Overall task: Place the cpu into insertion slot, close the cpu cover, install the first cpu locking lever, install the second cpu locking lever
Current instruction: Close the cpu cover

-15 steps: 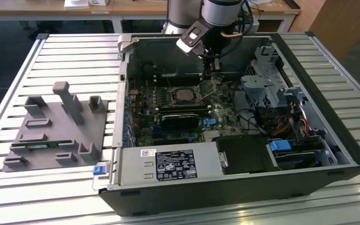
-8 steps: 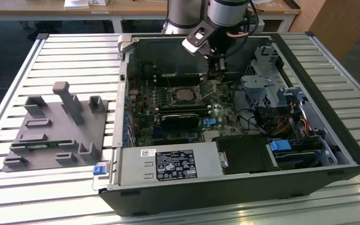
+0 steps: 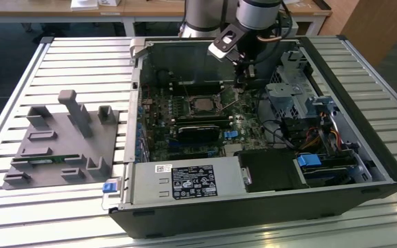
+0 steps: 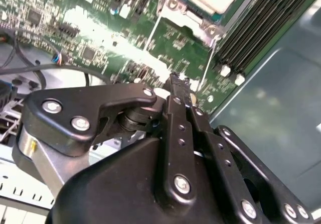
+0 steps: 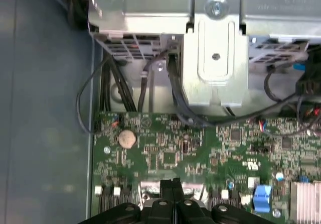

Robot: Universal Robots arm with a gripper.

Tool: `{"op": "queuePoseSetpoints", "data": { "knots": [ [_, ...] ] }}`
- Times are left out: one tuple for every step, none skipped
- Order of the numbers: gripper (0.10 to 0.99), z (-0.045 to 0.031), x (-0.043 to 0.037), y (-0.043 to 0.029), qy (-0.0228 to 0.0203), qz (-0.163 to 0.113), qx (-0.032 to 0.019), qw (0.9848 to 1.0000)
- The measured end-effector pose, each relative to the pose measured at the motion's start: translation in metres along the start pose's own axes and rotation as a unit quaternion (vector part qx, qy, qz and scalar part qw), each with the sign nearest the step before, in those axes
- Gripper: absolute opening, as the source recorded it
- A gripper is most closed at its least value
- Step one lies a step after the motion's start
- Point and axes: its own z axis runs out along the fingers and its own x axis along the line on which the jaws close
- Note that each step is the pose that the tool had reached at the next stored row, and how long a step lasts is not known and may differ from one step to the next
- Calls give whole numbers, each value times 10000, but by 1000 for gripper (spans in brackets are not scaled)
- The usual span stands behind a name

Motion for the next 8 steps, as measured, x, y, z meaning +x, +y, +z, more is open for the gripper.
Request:
{"op": "queuePoseSetpoints", "data": {
  "knots": [
    [106, 3, 0, 25, 0, 0, 1, 10000],
    [106, 6, -1, 44, 0, 0, 2, 10000],
    [106, 11, -1, 57, 0, 0, 3, 10000],
    [106, 19, -1, 66, 0, 0, 3, 10000],
    [106, 28, -2, 72, 0, 0, 3, 10000],
    [106, 35, -2, 79, 0, 0, 4, 10000],
    [106, 39, -3, 90, -1, 0, 6, 10000],
    [106, 42, -3, 103, -1, 0, 7, 10000]
  ]
}}
